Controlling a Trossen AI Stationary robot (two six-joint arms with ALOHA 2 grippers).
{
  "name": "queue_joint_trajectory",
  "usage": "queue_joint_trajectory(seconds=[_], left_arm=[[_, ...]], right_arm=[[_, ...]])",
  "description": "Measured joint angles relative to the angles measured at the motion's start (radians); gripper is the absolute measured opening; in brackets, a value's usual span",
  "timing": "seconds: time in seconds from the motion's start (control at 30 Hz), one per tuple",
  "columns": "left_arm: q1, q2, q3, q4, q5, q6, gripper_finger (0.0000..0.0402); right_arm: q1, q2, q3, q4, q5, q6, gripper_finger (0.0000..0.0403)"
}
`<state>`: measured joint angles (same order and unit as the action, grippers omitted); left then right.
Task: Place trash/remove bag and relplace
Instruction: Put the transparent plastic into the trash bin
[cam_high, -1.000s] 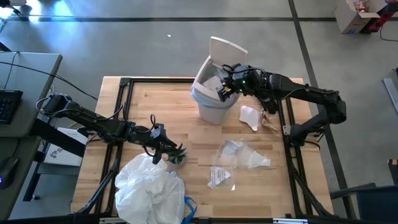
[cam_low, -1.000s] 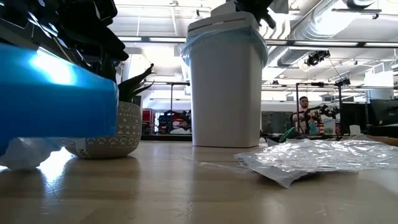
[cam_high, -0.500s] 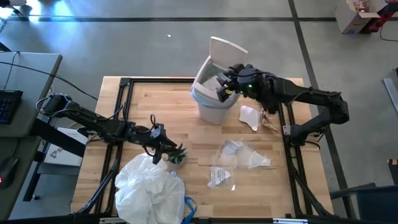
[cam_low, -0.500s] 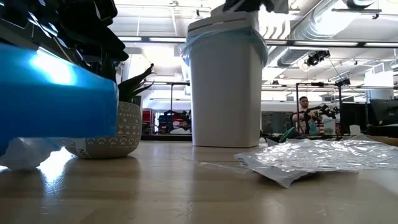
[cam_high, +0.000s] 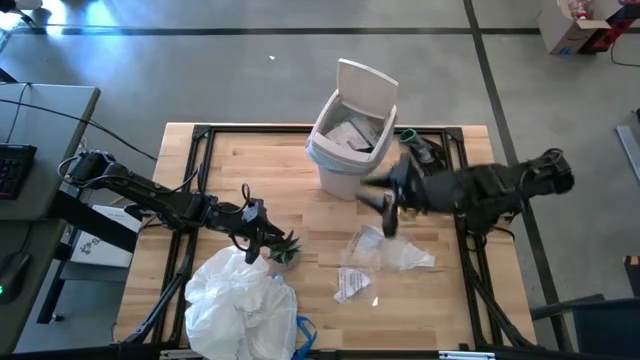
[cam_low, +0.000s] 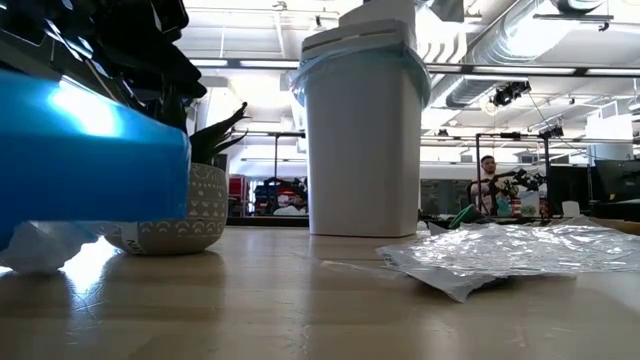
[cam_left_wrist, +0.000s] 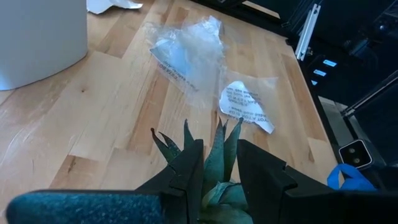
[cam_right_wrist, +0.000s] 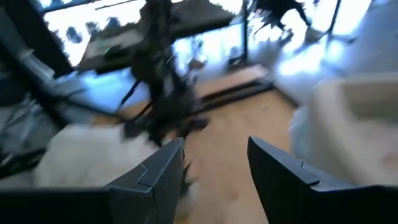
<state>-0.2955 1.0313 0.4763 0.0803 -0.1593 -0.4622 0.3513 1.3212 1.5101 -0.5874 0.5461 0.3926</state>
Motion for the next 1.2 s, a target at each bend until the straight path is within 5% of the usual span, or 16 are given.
queue_joint_trajectory(seconds=[0.47, 1.2], left_arm=[[0.0, 0.0, 0.0, 0.025, -0.011, -0.004, 0.008], [0.0, 0.0, 0.0, 0.032, -0.011, -0.008, 0.008]], right_arm=[[0.286, 0.306, 0.0, -0.223, 0.064, 0.426, 0.0167], [0.355, 0.72, 0.0, -0.293, -0.002, 0.804, 0.0167]])
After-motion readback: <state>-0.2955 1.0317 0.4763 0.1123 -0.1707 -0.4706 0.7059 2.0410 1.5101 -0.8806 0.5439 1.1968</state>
